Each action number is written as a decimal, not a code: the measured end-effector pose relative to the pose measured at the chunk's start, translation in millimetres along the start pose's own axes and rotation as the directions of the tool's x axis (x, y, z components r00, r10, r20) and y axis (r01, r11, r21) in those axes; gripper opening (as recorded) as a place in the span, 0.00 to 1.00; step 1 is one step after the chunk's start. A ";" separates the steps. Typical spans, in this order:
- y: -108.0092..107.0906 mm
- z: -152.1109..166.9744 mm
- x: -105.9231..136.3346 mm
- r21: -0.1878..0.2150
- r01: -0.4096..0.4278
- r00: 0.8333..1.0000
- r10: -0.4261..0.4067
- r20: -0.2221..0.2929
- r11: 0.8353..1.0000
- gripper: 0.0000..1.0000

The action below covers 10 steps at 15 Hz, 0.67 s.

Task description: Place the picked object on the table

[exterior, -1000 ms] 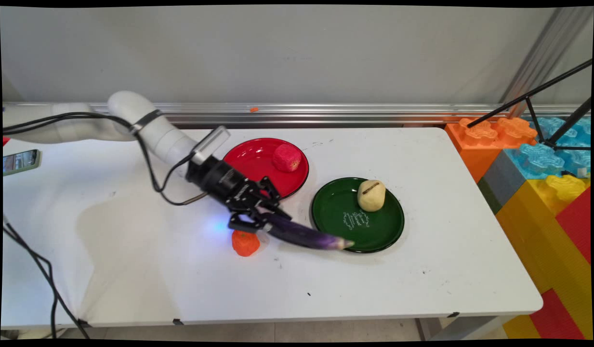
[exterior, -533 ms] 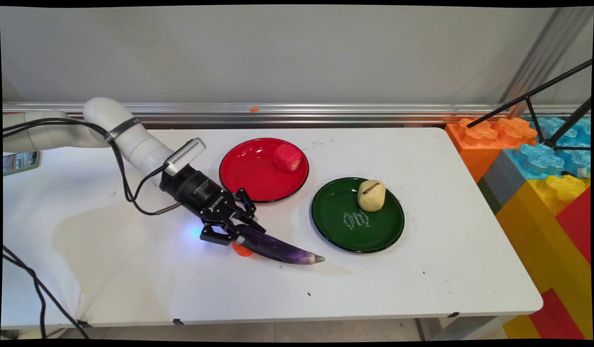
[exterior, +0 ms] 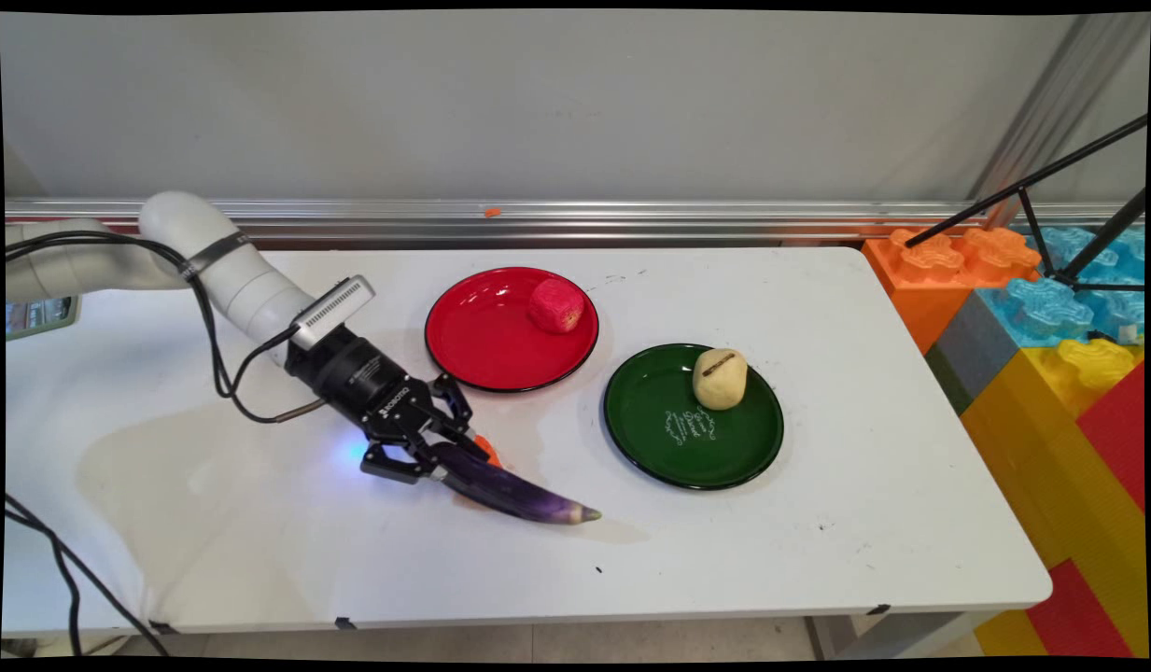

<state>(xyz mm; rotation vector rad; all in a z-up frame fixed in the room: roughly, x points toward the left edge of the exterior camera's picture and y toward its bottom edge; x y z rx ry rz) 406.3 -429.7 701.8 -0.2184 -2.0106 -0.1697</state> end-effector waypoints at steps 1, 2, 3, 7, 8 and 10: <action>1.7 -1.3 -1.2 -0.003 -0.002 1.000 0.002 0.003 1.000 0.00; 2.5 -2.1 -2.1 -0.005 -0.004 1.000 0.004 0.004 1.000 0.00; 3.4 -3.1 -3.0 -0.006 -0.006 1.000 0.006 0.007 1.000 0.00; 5.9 -6.7 -5.7 -0.009 -0.015 1.000 0.015 0.015 1.000 0.00; 7.0 -7.8 -6.8 -0.011 -0.016 1.000 0.016 0.018 1.000 0.00; 9.0 -9.6 -9.2 -0.014 -0.016 1.000 0.016 0.023 1.000 0.00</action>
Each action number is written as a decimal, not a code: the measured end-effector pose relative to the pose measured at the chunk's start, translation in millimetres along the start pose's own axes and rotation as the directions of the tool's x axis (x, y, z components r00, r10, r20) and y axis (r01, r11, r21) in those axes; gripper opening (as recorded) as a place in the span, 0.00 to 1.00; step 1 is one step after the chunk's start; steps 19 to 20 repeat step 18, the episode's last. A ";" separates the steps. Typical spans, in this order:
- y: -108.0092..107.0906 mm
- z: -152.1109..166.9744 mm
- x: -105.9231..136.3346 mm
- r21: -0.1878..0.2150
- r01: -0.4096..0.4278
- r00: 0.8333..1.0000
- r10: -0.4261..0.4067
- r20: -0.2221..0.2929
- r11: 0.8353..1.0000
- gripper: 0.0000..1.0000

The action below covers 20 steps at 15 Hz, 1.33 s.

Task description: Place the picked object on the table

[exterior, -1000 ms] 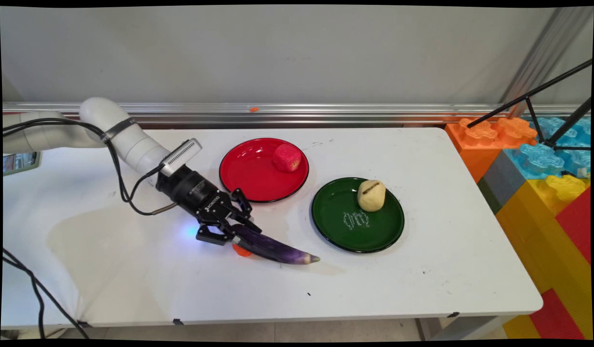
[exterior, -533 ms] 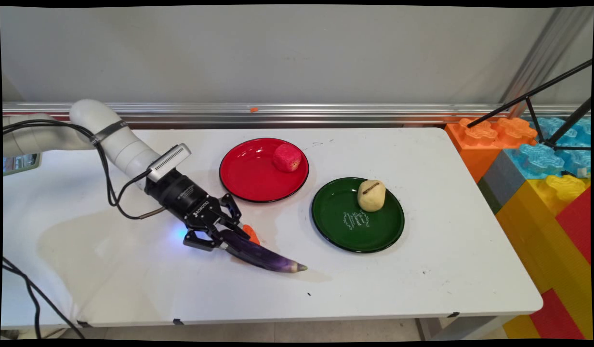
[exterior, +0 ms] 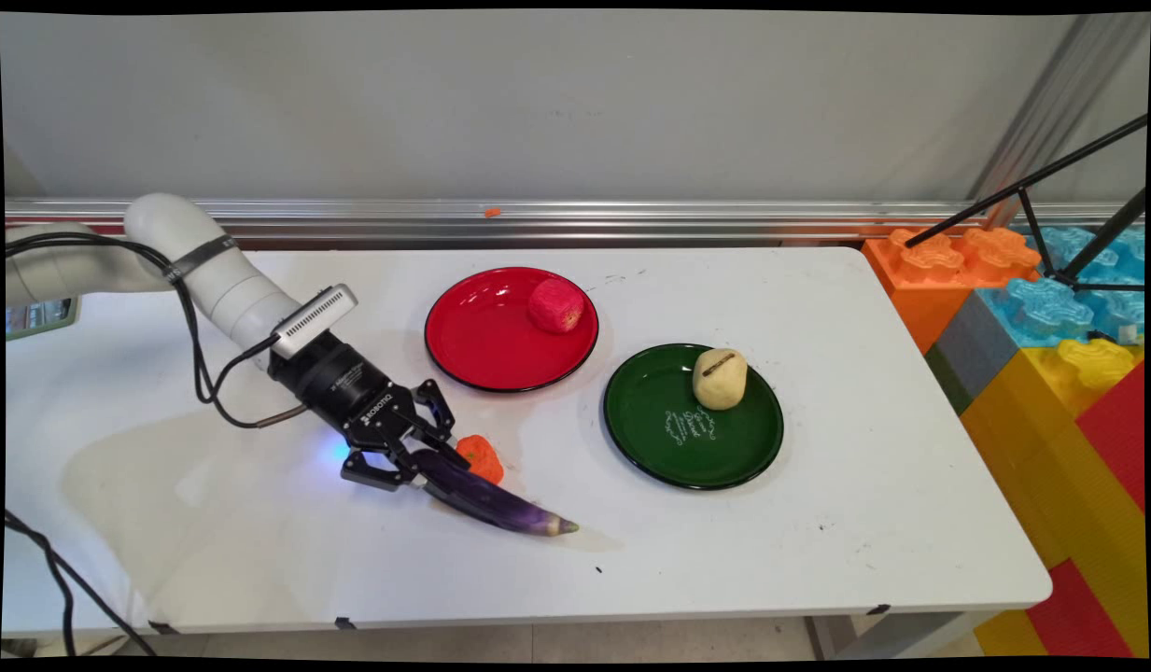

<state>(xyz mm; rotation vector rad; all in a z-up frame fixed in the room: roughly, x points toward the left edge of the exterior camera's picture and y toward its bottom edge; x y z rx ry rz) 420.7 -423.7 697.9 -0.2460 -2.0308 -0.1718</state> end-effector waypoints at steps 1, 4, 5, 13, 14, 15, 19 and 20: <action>2.6 -1.9 -3.4 -0.005 0.001 1.000 -0.001 0.007 1.000 0.00; 7.2 -5.2 -10.5 -0.013 0.002 1.000 -0.002 0.019 1.000 0.00; 8.3 -6.1 -13.0 -0.015 0.003 1.000 -0.003 0.023 1.000 0.00; 11.2 -11.2 -31.3 -0.023 0.006 0.999 -0.005 0.050 1.000 1.00; 11.1 -11.7 -32.3 -0.022 0.006 0.999 -0.005 0.052 1.000 1.00; 11.1 -12.4 -33.6 -0.022 0.006 0.999 -0.004 0.054 1.000 1.00; 11.3 -15.6 -36.4 -0.015 0.009 0.998 -0.008 0.057 1.000 1.00; 11.3 -15.6 -36.4 -0.015 0.009 0.998 -0.008 0.057 1.000 1.00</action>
